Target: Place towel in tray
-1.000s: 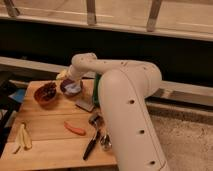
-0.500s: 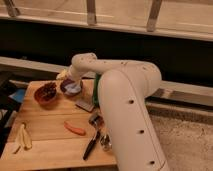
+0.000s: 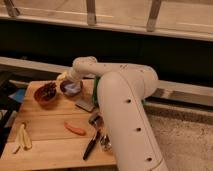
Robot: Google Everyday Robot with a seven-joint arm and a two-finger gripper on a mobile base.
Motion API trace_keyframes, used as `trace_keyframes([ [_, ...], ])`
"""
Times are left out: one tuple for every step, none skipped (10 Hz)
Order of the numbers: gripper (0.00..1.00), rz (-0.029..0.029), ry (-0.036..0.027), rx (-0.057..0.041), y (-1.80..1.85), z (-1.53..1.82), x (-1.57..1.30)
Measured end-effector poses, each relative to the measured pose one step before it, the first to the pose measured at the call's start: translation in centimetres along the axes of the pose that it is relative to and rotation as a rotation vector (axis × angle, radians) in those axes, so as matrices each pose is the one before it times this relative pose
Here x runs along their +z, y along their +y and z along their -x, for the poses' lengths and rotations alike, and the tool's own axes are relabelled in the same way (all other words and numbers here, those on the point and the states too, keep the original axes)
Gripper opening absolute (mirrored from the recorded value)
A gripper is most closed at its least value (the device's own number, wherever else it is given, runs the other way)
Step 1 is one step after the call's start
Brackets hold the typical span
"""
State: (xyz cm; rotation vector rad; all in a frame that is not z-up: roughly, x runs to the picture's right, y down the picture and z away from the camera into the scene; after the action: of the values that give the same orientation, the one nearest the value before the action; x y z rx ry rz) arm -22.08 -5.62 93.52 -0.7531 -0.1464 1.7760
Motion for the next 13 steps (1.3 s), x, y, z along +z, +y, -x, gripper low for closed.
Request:
trace_keyframes([
  [0.8, 0.00179, -0.00253, 0.00073, -0.066, 0.021, 0.294],
  [0.8, -0.0022, -0.00069, -0.00238, -0.101, -0.023, 0.194],
  [0.8, -0.00401, -0.00024, -0.00385, 0.034, -0.07, 0.286],
  [0.8, -0.00727, 0.00024, -0.00357, 0.024, -0.088, 0.275],
  [0.8, -0.01495, -0.00062, -0.00329, -0.294, -0.005, 0.208],
  [0.8, -0.01589, -0.00289, -0.00358, -0.368, 0.145, -0.029],
  [0.8, -0.02056, -0.00426, -0.00478, -0.457, 0.174, -0.058],
  [0.8, -0.01899, -0.00473, -0.00405, -0.271, 0.096, 0.011],
  [0.8, -0.0176, -0.005, -0.00186, -0.23, 0.036, 0.052],
  [0.8, -0.01451, -0.00551, -0.00171, -0.256, 0.134, -0.031],
  [0.8, -0.01488, -0.00367, -0.00108, -0.377, 0.125, 0.048],
  [0.8, -0.01103, 0.00156, -0.00475, -0.044, -0.084, 0.287],
  [0.8, -0.0105, 0.00542, -0.00761, 0.209, -0.213, 0.597],
])
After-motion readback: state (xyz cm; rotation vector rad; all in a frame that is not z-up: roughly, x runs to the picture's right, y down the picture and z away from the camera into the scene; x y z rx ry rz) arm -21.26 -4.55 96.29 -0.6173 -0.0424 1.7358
